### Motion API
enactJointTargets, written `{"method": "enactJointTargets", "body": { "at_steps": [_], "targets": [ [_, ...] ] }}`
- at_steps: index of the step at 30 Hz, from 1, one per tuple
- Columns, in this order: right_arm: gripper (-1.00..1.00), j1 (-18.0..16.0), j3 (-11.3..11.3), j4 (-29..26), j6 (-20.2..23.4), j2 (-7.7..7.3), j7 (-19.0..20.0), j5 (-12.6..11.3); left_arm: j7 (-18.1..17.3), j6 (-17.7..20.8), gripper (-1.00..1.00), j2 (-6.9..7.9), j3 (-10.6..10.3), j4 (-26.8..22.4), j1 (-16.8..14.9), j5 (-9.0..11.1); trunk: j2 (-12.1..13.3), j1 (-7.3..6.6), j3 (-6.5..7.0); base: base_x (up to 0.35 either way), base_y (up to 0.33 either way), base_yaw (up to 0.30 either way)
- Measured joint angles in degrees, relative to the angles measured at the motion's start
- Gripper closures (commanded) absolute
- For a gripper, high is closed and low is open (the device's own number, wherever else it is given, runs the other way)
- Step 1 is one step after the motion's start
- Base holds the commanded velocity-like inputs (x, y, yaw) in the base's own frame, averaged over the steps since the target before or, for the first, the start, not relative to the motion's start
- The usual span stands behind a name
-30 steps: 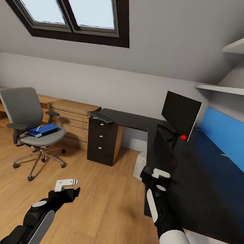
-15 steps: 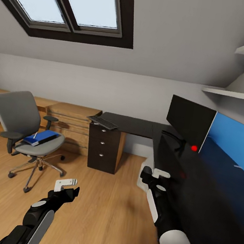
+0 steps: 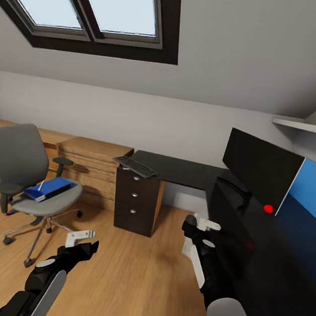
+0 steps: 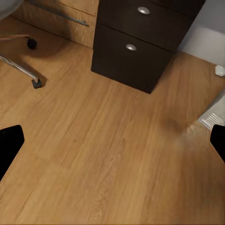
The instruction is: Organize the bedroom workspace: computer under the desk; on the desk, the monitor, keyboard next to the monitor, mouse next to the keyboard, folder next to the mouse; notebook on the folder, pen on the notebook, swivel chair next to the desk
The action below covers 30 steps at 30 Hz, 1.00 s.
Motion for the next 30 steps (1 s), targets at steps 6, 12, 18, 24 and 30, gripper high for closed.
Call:
{"method": "enactJointTargets", "body": {
  "at_steps": [6,12,18,24,30],
  "targets": [
    [1.0,0.0,0.0,0.0,0.0,0.0,0.0,0.0,0.0,0.0,-1.0,-0.03,0.2,0.0,0.0,0.0,2.4,-1.32,1.08,0.321,0.13,0.0],
    [1.0,0.0,0.0,0.0,-0.1,0.01,-0.1,0.0,0.0,0.1,-1.0,-0.08,0.1,0.2,0.0,0.0,4.8,-2.64,2.02,0.322,0.082,0.113],
    [1.0,0.0,0.0,0.0,-0.2,0.01,-0.1,0.0,0.1,0.1,-1.0,-0.24,0.0,1.7,0.0,-0.1,7.2,-3.95,2.71,0.325,0.005,0.196],
    [1.0,0.0,0.0,0.0,-0.2,0.01,-0.1,0.0,0.1,0.1,-1.0,-0.25,-0.1,1.8,0.0,-0.2,9.6,-5.27,3.39,0.326,0.0,0.19],
    [1.0,0.0,0.0,0.0,-0.2,0.01,-0.1,0.0,0.0,0.0,-1.0,-0.26,-0.1,1.8,0.0,-0.2,12.0,-6.59,4.1,0.326,0.0,0.144]
  ]
}}
